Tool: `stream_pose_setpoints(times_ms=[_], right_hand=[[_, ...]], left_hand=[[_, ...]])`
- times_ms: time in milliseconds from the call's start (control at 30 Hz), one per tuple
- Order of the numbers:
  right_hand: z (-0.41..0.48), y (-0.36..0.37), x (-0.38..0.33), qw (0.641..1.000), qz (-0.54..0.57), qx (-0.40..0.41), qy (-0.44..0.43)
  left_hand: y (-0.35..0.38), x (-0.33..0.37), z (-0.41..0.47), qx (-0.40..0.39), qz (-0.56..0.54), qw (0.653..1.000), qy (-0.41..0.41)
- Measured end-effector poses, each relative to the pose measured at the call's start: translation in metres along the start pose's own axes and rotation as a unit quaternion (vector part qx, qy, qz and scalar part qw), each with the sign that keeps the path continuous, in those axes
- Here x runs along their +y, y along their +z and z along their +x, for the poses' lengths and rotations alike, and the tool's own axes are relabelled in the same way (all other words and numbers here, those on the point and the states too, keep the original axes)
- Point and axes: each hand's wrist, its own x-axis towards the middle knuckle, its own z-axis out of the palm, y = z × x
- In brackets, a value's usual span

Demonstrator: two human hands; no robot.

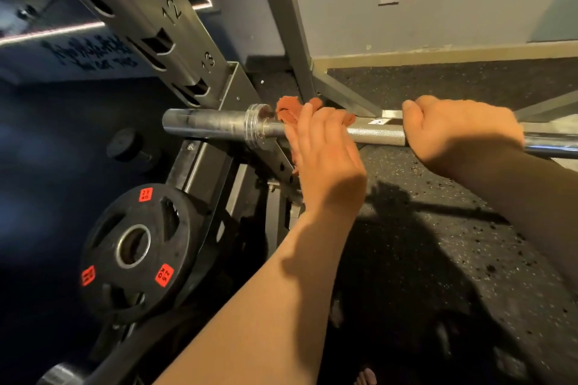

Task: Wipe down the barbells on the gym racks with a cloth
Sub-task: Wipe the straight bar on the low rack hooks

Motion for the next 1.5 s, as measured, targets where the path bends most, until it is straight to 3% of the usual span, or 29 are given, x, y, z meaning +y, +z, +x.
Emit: stream_pose_setpoints(times_ms=[100, 200, 300, 433, 500, 667, 833, 900, 1133, 1200, 1300, 1333, 1400, 1500], right_hand=[[-0.002, -0.001, -0.002, 1.0, 0.0, 0.014, -0.009], [0.001, 0.001, -0.002, 1.0, -0.008, 0.008, -0.015], [-0.001, -0.001, 0.001, 0.999, 0.004, -0.038, -0.024], [-0.002, -0.002, -0.004, 0.997, 0.052, 0.002, -0.052], [-0.001, 0.0, -0.007, 0.997, 0.055, -0.002, -0.054], [0.005, 0.003, -0.008, 0.998, 0.044, -0.012, -0.032], [0.002, 0.005, -0.008, 0.997, -0.014, 0.049, -0.058], [0.005, 0.003, -0.009, 0.998, -0.002, 0.032, -0.051], [0.007, -0.007, -0.009, 0.995, 0.068, -0.061, -0.046], [0.004, -0.013, 0.002, 0.991, 0.094, -0.081, -0.056], [-0.008, -0.019, 0.034, 0.998, 0.046, -0.04, -0.03], [-0.012, -0.021, 0.043, 0.999, 0.028, -0.028, -0.013], [-0.015, -0.02, 0.05, 0.999, 0.023, -0.043, 0.0], [-0.011, -0.016, 0.046, 0.997, 0.029, -0.066, -0.01]], left_hand=[[-0.016, -0.027, 0.007, 0.002, 0.039, 0.999, 0.021], [-0.013, -0.027, 0.012, 0.05, 0.007, 0.998, -0.034], [-0.005, -0.007, 0.009, 0.039, -0.014, 0.996, -0.08], [-0.018, -0.028, 0.012, 0.015, 0.027, 0.999, -0.022], [-0.02, -0.031, 0.009, 0.023, -0.003, 1.0, -0.011], [0.009, 0.005, 0.004, 0.069, -0.05, 0.992, -0.095], [0.003, 0.001, -0.001, 0.008, 0.035, 0.998, 0.058], [-0.01, -0.019, 0.003, -0.011, 0.054, 0.998, 0.034], [0.021, 0.017, 0.003, 0.12, -0.029, 0.983, -0.138], [0.032, 0.04, -0.01, 0.112, -0.035, 0.987, -0.112], [0.028, 0.048, -0.021, 0.069, 0.026, 0.996, 0.039], [0.024, 0.04, -0.02, 0.05, 0.024, 0.997, 0.051], [0.017, 0.025, -0.014, 0.035, -0.014, 0.999, 0.008], [0.02, 0.028, -0.014, 0.071, -0.042, 0.992, -0.095]])
